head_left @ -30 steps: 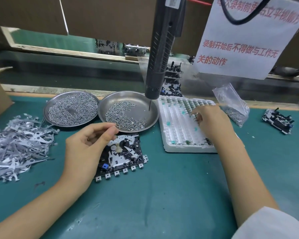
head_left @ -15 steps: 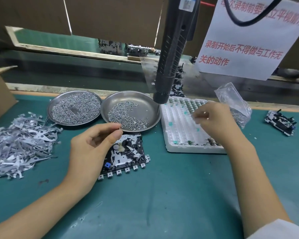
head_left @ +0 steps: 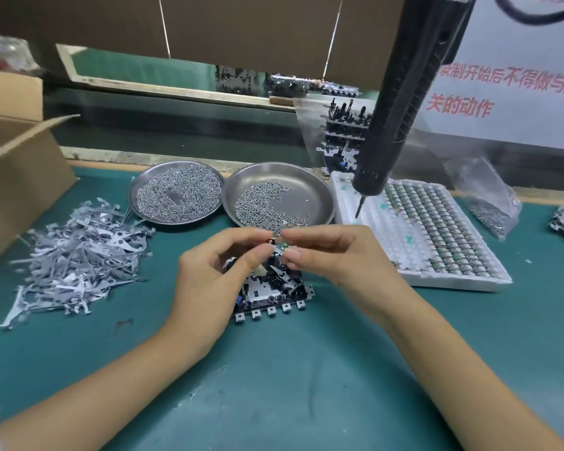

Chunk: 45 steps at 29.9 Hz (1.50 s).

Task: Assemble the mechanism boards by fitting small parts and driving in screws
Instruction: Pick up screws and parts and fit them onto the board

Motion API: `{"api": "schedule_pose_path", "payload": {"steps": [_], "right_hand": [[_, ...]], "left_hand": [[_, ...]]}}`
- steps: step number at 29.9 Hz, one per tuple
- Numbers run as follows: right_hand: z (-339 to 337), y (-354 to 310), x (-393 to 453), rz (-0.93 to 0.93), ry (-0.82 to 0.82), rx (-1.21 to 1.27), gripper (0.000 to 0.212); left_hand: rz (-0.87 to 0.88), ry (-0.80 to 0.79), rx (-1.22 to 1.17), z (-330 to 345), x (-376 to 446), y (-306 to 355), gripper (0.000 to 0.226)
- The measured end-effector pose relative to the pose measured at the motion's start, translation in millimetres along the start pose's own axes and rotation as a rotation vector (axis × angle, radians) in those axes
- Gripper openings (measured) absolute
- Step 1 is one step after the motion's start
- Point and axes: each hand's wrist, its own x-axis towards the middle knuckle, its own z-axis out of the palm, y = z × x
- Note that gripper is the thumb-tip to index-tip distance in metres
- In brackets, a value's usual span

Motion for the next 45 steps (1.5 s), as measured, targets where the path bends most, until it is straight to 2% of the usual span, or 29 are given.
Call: {"api": "schedule_pose_path", "payload": {"steps": [8,21,27,35,38,42,45], "right_hand": [[3.9,1.5,0.1,-0.016,0.024,0.020,0.017],[8.2,5.5,-0.8,-0.060,0.042,0.000,0.017],[7.6,7.5,-1.5,-0.121,0.004,-0.077,0.020],[7.7,5.0,-3.3,-0.190,-0.031,-0.167,0.015],[9.2,6.2,-4.2,-0.241,-0.026,-0.236,0.021],[9.2,13.6,-7.3,-0.344,0.001,-0.465,0.022],[10.6,21.8,-10.3,-0.443,-0.025,-0.658,0.017]], "left_hand": [[0.023,-0.030,0.013,-1.2,-0.8,-0.7,0.015],[0.034,-0.079,0.037,-2.0,-0.9,-0.6,0.014],[0.148,-0.035,0.214,-5.3,2.1,0.7,0.017],[0.179,-0.107,0.302,-12.4,2.3,2.5,0.025],[0.187,-0.148,0.361,-16.4,2.8,3.1,0.029],[0.148,-0.239,0.406,-27.8,3.1,3.7,0.035],[0.101,-0.179,0.349,-34.4,2.4,-0.4,0.020]]}}
